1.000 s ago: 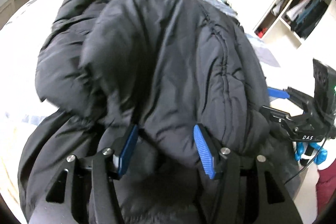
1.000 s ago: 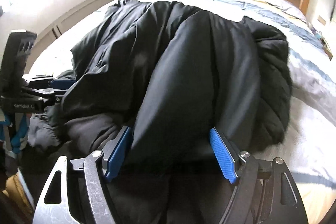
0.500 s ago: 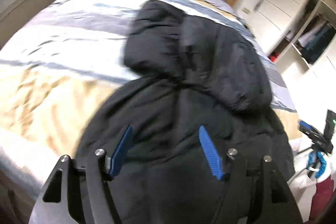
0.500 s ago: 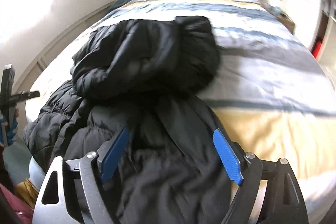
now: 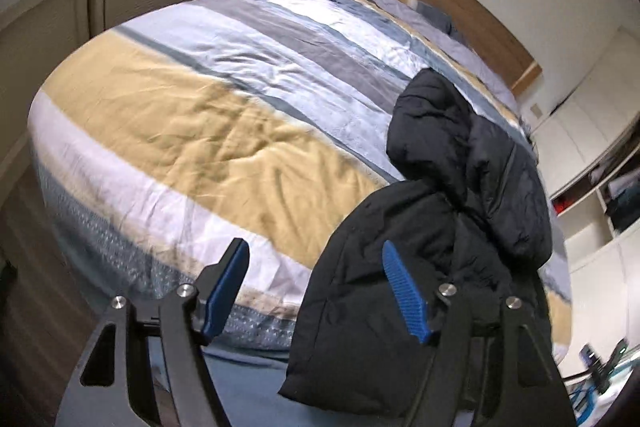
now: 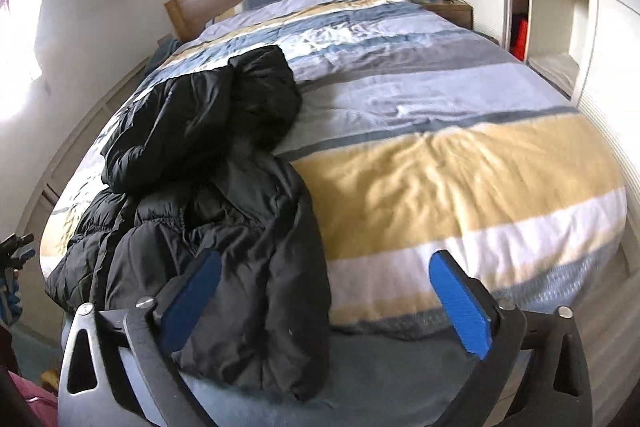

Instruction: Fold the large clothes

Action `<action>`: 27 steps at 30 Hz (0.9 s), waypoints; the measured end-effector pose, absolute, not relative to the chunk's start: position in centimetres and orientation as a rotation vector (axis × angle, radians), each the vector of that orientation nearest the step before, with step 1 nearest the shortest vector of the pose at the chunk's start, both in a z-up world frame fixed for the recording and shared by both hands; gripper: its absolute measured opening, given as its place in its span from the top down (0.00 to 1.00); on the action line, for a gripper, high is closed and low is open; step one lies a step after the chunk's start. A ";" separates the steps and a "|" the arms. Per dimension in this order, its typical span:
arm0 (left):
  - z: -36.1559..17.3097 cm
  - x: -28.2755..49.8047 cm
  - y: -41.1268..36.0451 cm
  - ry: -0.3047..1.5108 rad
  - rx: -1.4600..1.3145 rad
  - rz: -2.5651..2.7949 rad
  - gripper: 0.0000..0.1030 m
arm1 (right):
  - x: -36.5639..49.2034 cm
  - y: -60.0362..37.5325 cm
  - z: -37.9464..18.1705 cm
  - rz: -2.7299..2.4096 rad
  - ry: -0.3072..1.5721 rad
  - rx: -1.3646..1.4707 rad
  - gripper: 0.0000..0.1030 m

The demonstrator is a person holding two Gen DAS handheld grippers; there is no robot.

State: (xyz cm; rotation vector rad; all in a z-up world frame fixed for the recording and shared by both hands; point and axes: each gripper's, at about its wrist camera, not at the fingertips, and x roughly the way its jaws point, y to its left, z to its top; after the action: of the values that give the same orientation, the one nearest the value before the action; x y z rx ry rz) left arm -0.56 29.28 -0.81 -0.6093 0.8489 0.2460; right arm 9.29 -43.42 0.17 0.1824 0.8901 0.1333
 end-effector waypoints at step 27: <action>-14.2 0.0 25.0 0.994 -1.094 -0.168 0.34 | 11.8 -39.7 -12.9 0.345 1.222 0.569 0.00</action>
State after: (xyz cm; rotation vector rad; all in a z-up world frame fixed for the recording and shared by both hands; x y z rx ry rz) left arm 0.02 24.95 -14.16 -1.0937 0.9936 -0.1677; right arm 11.78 -39.72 -12.94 0.5689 1.2216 0.3454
